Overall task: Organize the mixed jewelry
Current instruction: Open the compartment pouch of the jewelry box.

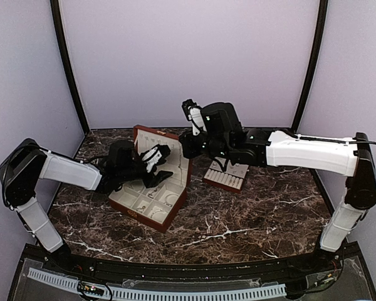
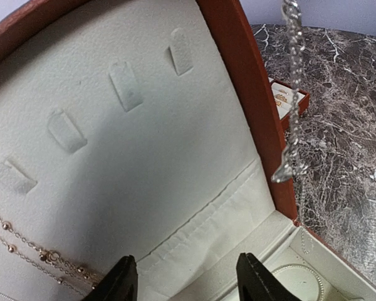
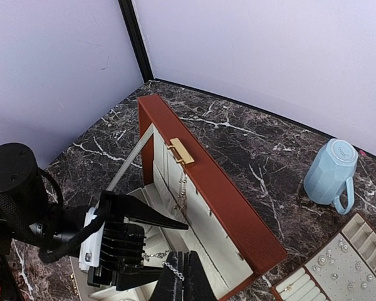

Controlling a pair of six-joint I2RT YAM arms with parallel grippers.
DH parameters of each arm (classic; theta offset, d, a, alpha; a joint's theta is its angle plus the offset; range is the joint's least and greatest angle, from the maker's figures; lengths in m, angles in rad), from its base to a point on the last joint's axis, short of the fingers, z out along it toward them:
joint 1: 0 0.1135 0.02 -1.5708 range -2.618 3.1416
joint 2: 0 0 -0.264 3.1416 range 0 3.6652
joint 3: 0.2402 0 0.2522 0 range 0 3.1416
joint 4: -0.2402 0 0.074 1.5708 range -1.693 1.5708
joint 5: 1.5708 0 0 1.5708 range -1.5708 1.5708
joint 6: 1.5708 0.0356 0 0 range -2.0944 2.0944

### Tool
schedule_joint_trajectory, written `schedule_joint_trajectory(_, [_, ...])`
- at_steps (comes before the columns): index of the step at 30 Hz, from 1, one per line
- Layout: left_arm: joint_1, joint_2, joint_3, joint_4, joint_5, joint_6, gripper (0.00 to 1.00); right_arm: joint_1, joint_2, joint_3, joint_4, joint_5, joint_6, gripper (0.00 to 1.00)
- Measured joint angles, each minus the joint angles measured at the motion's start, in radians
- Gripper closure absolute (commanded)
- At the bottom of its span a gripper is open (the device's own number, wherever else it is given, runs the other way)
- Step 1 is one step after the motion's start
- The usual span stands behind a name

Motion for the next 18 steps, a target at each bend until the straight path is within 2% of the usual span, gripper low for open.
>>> schedule_joint_trajectory(18, [0.000, 0.063, 0.003, 0.102, 0.008, 0.106, 0.47, -0.002, 0.028, 0.002, 0.001, -0.026, 0.014, 1.00])
